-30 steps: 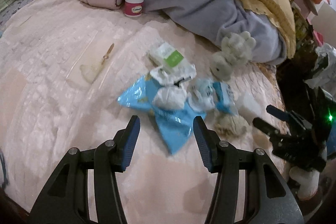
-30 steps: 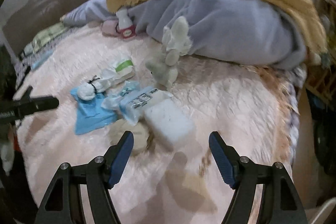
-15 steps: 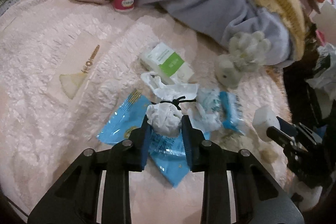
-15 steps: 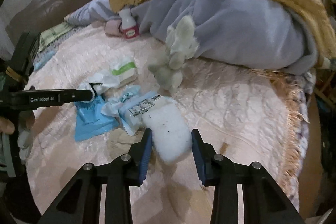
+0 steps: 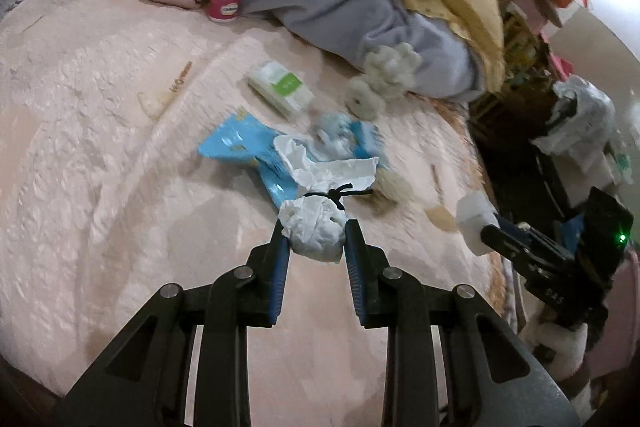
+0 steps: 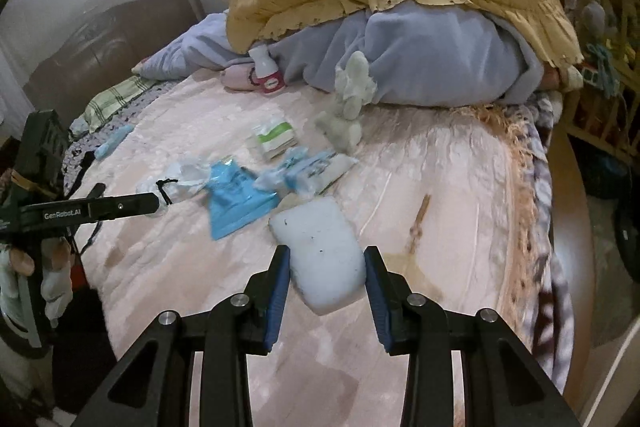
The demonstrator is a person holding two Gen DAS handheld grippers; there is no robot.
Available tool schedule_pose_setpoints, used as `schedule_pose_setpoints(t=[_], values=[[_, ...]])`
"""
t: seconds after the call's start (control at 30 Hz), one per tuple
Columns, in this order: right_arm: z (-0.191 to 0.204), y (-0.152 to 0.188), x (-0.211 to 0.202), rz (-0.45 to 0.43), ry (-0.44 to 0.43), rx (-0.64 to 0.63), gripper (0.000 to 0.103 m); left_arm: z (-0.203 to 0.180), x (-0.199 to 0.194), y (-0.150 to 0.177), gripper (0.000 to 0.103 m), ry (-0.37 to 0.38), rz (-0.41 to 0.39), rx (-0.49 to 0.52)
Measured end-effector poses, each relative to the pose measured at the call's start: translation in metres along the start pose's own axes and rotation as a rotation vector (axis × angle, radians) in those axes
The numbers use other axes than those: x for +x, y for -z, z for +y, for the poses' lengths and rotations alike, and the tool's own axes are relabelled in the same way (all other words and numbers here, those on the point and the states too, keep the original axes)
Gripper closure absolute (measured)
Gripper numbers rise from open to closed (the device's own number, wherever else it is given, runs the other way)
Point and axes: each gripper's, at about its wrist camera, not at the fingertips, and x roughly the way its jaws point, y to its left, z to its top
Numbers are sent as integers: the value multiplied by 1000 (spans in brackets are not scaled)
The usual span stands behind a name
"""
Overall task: Collect trash
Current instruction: 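Grasp the white foam block with the right gripper while the left gripper grasps the tied tissue bundle, then carry the foam block and tissue bundle over the white bucket and open both grippers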
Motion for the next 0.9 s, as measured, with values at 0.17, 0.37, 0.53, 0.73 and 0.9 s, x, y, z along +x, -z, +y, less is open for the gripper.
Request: schedule_pose_setpoints(t=[0.17,0.37,0.53,0.73,0.9], values=[[10,20,-16,-10,-3,20,67,-13,-9,20,78,38,16,12],[19,38,-30,-25,-17,28,68,-31,-12,34,78,37,18,40],[21,44,-38,-33,-10,30,67,-53,-11,43,78,30,6,95],[15,50,-44,-40,8,48,67,-72,-2,50,78,-8,-5,148],[5,54,-53,-49,22,69,67,-88,5,55,78,-43,-18,195]])
